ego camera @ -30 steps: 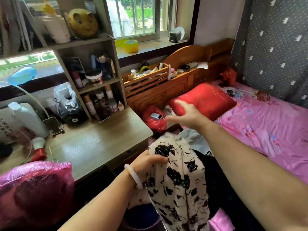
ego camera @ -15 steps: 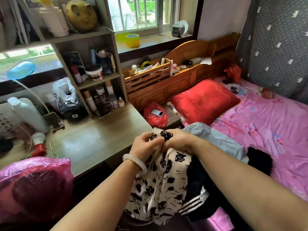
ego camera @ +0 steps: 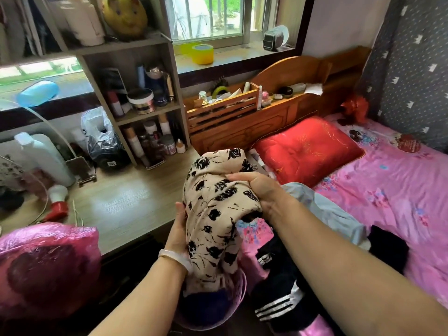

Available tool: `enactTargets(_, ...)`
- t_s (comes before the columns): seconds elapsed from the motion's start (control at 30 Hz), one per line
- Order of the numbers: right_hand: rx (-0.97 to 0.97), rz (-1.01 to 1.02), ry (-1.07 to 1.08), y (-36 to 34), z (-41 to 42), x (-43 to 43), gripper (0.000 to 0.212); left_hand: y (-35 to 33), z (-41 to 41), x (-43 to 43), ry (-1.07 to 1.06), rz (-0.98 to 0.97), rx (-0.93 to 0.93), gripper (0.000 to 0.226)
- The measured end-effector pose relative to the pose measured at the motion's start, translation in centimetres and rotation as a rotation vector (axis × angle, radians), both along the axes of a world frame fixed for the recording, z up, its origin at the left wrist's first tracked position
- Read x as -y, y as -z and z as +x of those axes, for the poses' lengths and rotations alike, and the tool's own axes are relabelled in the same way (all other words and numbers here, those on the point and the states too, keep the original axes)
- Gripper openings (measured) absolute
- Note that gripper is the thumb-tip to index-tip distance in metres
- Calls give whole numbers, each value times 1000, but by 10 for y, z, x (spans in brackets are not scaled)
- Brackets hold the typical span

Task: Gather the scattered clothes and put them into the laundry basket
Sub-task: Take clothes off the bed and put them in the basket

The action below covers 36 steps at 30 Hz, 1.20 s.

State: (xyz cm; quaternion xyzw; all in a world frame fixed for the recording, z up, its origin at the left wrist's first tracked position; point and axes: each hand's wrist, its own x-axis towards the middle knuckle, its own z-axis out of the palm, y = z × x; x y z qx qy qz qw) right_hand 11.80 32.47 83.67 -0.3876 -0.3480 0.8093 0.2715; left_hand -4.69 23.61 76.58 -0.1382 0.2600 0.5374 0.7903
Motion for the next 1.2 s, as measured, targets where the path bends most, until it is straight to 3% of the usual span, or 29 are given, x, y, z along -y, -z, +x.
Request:
enactTargets(0.1,-60,-95,0,22,11,-4,22,3,-2,-4,10,192,-170,77)
enactTargets(0.2,-48,-160,29,51,25,-10,32,3,-6,2,76,198,-301,61)
enactTargets(0.33,-113,-249,18,90,20,0,33,12,-10,10,121,229,-313,69)
enactTargets(0.47,-218,-278,-64,117,-1,15,34,36,-36,21,174,133,-319,67)
enactTargets(0.57,-262,-320,-77,138,-10,16,57,54,-62,21,213,48,-398,63)
enactTargets(0.63,-237,-358,-100,154,-12,18,62,61,-75,18,236,-10,-468,49)
enactTargets(0.83,-95,-445,-18,211,-25,28,84,95,-99,4,376,-186,-617,54)
enactTargets(1.0,-101,-512,40,250,-35,32,76,129,-114,-11,521,-216,-707,55)
enactTargets(1.1,-72,-533,51,271,-35,30,60,148,-119,-17,592,-220,-728,55)
enactTargets(1.2,45,-582,77,288,-39,26,62,162,-119,-25,649,-264,-773,70)
